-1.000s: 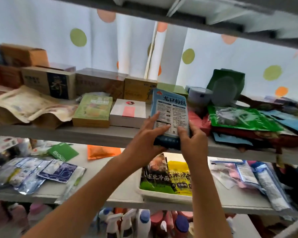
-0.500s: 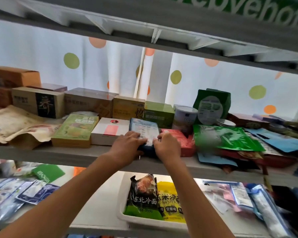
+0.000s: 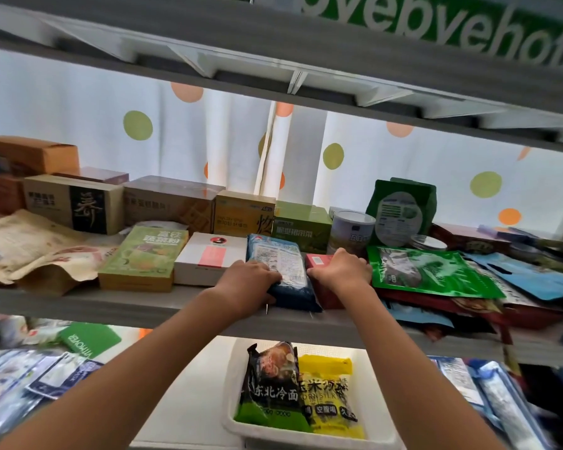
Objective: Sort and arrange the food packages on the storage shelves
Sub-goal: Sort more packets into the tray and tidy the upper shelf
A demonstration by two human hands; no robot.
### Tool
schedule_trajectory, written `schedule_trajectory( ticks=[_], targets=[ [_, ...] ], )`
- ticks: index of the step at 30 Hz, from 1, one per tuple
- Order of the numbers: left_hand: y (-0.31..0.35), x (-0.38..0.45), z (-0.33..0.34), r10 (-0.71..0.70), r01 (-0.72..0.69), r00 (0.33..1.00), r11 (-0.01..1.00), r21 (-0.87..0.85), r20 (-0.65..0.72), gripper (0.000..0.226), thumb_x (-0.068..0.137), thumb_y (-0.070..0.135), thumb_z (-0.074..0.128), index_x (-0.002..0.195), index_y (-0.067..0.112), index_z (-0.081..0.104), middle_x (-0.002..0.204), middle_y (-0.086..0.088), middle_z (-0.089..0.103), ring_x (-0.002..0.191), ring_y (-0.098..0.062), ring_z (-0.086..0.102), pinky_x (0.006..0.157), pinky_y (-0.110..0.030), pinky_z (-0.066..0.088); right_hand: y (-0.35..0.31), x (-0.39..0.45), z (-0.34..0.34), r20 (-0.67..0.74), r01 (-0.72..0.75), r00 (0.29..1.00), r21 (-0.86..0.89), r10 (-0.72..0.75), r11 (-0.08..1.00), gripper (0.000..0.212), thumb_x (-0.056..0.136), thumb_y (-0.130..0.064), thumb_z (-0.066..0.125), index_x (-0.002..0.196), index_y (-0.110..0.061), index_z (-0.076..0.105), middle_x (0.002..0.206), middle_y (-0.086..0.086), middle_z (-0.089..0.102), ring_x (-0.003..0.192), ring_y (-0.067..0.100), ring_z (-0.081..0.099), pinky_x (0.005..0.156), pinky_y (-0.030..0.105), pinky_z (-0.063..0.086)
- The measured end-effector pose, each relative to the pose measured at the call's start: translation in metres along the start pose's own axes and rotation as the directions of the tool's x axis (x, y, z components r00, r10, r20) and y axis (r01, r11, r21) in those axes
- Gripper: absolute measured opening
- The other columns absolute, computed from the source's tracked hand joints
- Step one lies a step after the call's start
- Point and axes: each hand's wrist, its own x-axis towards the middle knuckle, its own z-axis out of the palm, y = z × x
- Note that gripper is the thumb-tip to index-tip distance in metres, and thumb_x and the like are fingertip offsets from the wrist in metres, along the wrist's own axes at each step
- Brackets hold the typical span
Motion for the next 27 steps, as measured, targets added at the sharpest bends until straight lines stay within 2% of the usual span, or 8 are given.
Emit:
schedule_trajectory(
  ticks=[4, 7, 11, 15, 18, 20, 23, 27],
  targets=[
    [-0.002, 0.0, 0.002, 0.003, -0.003, 1.0, 1.0, -0.027, -0.002, 0.044, 0.097, 0.039, 0.057, 0.139, 0.026, 0.05, 0.14, -0.002, 0.055, 0.128, -0.023, 0.049, 0.103, -0.04, 0.043, -0.007, 0.006, -0.003, 0.06, -0.037, 0.997, -0.04, 0.04, 0.999, 0.078, 0.078, -0.067, 0.067, 0.135, -0.017, 0.049, 0.137, 0.011, 0.058, 0.128, 0.034, 0.051, 0.107, 0.041, 0.035],
    [-0.003, 0.001, 0.002, -0.001, 0.001, 1.0, 0.999, -0.051, 0.003, 0.041, 0.095, 0.037, 0.06, 0.134, 0.025, 0.053, 0.134, -0.004, 0.058, 0.122, -0.024, 0.053, 0.099, -0.04, 0.046, -0.01, 0.006, -0.005, 0.078, -0.077, 0.994, -0.019, 0.078, 0.997, 0.079, 0.079, -0.066, 0.067, 0.137, -0.016, 0.046, 0.138, 0.012, 0.057, 0.129, 0.034, 0.05, 0.106, 0.041, 0.035],
    [-0.002, 0.004, 0.003, 0.001, -0.001, 1.0, 1.0, -0.008, -0.002, 0.037, 0.095, 0.036, 0.06, 0.13, 0.024, 0.054, 0.13, -0.005, 0.061, 0.118, -0.025, 0.056, 0.093, -0.037, 0.045, -0.014, 0.003, -0.007, 0.032, -0.107, 0.994, 0.064, 0.105, 0.992, 0.079, 0.074, -0.066, 0.07, 0.13, -0.016, 0.046, 0.131, 0.011, 0.06, 0.123, 0.034, 0.052, 0.099, 0.041, 0.036],
    [0.0, 0.003, 0.004, -0.001, 0.001, 1.0, 1.0, 0.006, -0.004, 0.036, 0.096, 0.034, 0.059, 0.13, 0.022, 0.054, 0.13, -0.006, 0.061, 0.118, -0.026, 0.057, 0.094, -0.038, 0.046, -0.018, -0.002, -0.014, -0.073, -0.104, 0.99, 0.191, 0.12, 0.976, 0.083, 0.071, -0.069, 0.072, 0.128, -0.016, 0.044, 0.125, 0.011, 0.061, 0.118, 0.035, 0.056, 0.097, 0.041, 0.046],
    [-0.001, -0.001, 0.005, -0.002, 0.001, 1.0, 0.999, -0.035, -0.027, 0.039, 0.097, 0.034, 0.059, 0.134, 0.023, 0.052, 0.134, -0.006, 0.058, 0.121, -0.025, 0.054, 0.094, -0.039, 0.045, -0.02, -0.009, -0.026, -0.163, -0.049, 0.981, 0.318, 0.105, 0.947, 0.082, 0.068, -0.065, 0.077, 0.127, -0.016, 0.046, 0.12, 0.008, 0.064, 0.11, 0.033, 0.061, 0.094, 0.043, 0.051],
    [-0.002, -0.005, 0.006, -0.01, 0.008, 0.999, 0.998, -0.07, -0.031, 0.041, 0.097, 0.035, 0.057, 0.136, 0.023, 0.051, 0.137, -0.006, 0.055, 0.125, -0.025, 0.05, 0.097, -0.039, 0.044, -0.022, -0.015, -0.037, -0.229, 0.001, 0.969, 0.376, 0.093, 0.927, 0.08, 0.068, -0.057, 0.08, 0.127, -0.014, 0.046, 0.119, 0.008, 0.065, 0.107, 0.032, 0.063, 0.089, 0.04, 0.052],
    [-0.002, -0.011, 0.007, -0.012, 0.009, 0.999, 0.997, -0.077, -0.038, 0.041, 0.098, 0.038, 0.055, 0.136, 0.023, 0.05, 0.138, -0.007, 0.054, 0.127, -0.026, 0.048, 0.099, -0.04, 0.042, -0.026, -0.024, -0.052, -0.3, 0.071, 0.951, 0.439, 0.072, 0.895, 0.078, 0.07, -0.05, 0.082, 0.128, -0.013, 0.045, 0.117, 0.006, 0.063, 0.105, 0.029, 0.064, 0.08, 0.034, 0.048],
    [-0.008, -0.021, 0.003, -0.011, 0.007, 1.0, 0.978, -0.21, -0.022, 0.053, 0.095, 0.047, 0.056, 0.142, 0.024, 0.047, 0.141, -0.007, 0.051, 0.13, -0.025, 0.043, 0.105, -0.041, 0.04, -0.032, -0.039, -0.068, -0.362, 0.192, 0.932, 0.504, 0.004, 0.842, 0.084, 0.067, -0.041, 0.087, 0.131, -0.018, 0.039, 0.118, 0.003, 0.062, 0.103, 0.024, 0.063, 0.08, 0.033, 0.047]
  ],
)
